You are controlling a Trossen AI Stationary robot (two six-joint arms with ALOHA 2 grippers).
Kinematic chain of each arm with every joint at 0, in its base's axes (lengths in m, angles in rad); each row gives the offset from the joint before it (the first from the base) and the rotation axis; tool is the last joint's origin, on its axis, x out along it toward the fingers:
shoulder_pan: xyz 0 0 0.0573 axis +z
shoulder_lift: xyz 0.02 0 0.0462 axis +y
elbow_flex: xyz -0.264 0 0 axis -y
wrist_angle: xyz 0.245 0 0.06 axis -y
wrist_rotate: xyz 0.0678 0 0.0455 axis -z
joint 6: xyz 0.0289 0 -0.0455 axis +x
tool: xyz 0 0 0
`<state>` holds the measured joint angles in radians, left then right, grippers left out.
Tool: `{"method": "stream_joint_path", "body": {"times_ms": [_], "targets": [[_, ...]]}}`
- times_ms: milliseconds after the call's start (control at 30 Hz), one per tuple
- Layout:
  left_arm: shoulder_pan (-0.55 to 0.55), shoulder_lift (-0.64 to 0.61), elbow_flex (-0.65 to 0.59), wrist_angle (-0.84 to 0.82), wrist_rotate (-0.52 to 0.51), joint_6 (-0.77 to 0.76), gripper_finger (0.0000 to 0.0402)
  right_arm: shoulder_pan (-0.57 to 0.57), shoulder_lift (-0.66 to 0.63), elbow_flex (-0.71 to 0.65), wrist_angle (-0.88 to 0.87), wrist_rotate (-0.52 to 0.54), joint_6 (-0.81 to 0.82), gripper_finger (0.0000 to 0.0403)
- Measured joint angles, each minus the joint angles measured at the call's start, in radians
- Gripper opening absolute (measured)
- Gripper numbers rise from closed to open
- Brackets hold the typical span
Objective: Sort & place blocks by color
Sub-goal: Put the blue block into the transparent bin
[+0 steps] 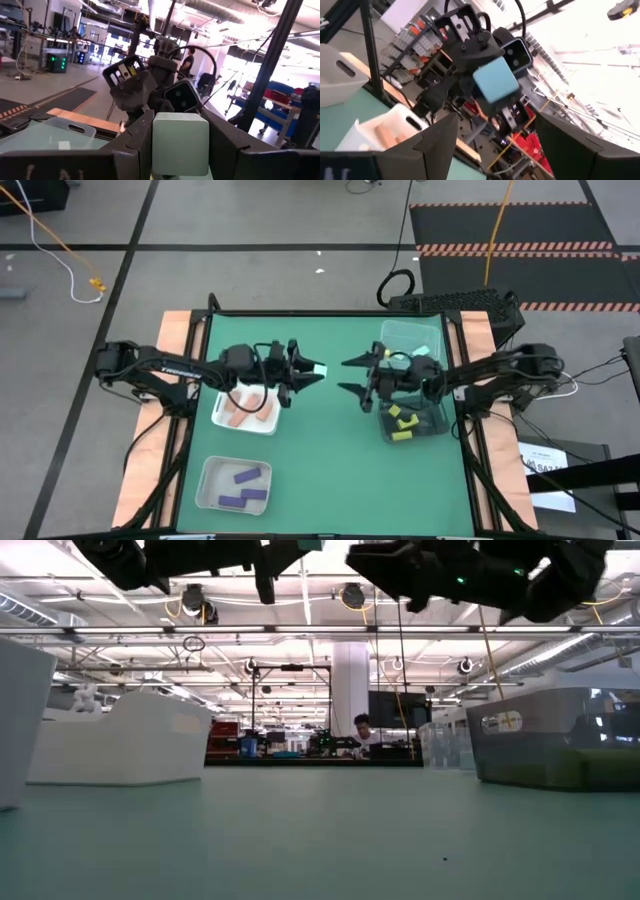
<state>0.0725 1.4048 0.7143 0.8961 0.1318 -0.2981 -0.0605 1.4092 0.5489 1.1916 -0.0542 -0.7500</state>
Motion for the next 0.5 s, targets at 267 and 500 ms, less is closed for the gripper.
{"method": "stream_joint_path", "body": {"times_ms": [267,500], "targets": [[-0.045,0.000,0.000,-0.012,-0.051,0.005,0.0133,0.019,0.136,0.199,-0.065,0.007,0.000,0.0258],[-0.045,0.000,0.000,-0.027,-0.058,-0.012,0.0133,0.032,0.144,0.271,-0.180,0.090,0.004,0.0252]]}}
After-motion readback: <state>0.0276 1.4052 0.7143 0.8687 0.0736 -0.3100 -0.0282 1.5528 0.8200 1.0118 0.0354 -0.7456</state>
